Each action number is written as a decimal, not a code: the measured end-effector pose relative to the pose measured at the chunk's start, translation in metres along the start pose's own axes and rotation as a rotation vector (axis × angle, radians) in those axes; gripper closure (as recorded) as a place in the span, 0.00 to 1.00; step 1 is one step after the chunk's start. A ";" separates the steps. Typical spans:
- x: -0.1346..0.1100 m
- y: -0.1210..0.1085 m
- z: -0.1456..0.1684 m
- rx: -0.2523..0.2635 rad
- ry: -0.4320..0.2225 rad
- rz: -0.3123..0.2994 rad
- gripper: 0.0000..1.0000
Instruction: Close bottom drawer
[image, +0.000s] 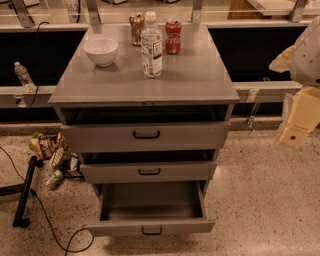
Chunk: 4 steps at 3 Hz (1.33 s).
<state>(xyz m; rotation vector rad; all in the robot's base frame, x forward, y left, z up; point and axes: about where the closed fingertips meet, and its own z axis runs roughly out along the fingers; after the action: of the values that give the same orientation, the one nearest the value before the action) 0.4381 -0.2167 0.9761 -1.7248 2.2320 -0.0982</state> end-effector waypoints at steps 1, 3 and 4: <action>0.000 0.000 0.000 0.002 -0.002 0.001 0.00; 0.000 0.031 0.111 -0.108 -0.105 0.059 0.47; 0.007 0.062 0.200 -0.170 -0.171 0.047 0.71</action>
Offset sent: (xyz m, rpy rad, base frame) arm 0.0072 0.0151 -0.0795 0.1031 0.0795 -0.0230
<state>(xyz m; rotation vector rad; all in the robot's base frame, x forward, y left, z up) 0.4370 -0.1794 0.7706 -1.6919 2.2068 0.2474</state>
